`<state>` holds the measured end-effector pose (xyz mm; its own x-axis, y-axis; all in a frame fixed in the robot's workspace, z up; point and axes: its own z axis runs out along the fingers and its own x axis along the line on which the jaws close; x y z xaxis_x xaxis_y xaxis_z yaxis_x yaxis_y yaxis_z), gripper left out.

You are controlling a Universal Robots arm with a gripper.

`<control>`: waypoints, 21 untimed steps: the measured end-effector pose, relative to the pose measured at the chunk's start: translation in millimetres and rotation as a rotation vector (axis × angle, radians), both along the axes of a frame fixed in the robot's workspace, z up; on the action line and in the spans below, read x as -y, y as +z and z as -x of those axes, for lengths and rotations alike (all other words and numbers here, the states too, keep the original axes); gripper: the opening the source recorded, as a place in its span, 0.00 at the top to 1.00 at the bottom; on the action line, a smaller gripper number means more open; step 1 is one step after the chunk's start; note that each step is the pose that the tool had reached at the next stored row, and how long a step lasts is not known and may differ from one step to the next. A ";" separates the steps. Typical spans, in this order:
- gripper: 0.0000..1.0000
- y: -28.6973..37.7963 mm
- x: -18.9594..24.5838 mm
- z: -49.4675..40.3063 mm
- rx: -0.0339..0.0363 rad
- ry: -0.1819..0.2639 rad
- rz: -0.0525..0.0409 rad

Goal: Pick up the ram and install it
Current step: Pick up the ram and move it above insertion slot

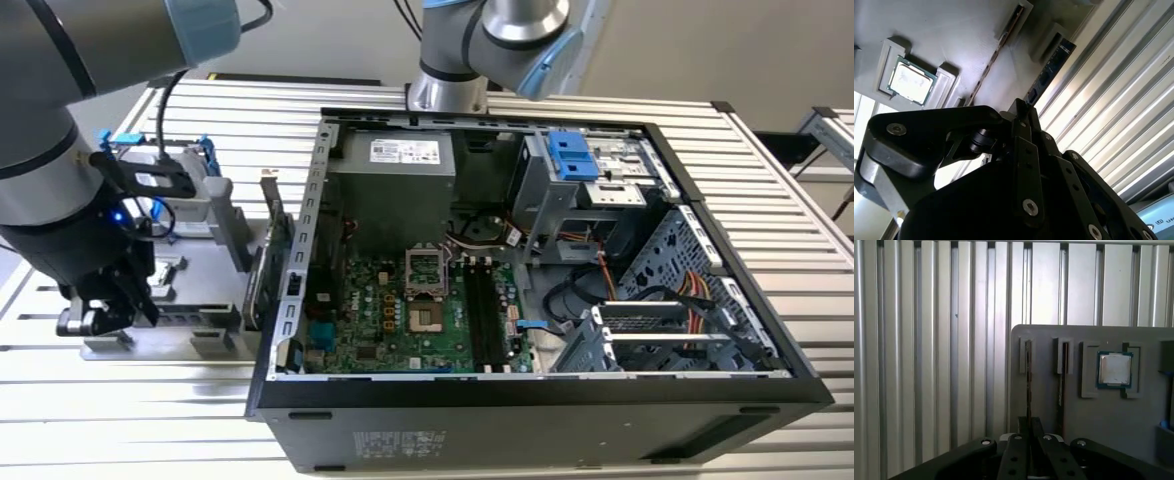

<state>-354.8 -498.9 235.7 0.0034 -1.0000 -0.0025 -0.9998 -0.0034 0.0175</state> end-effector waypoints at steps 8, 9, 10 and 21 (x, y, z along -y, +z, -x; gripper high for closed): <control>1.00 10.2 0.0 0.0 -0.0001 0.000 0.0007; 1.00 11.4 0.0 0.0 0.0000 0.000 0.0008; 1.00 12.5 0.0 0.0 0.0000 0.000 0.0010; 1.00 21.5 0.0 0.0 0.0001 0.000 0.0017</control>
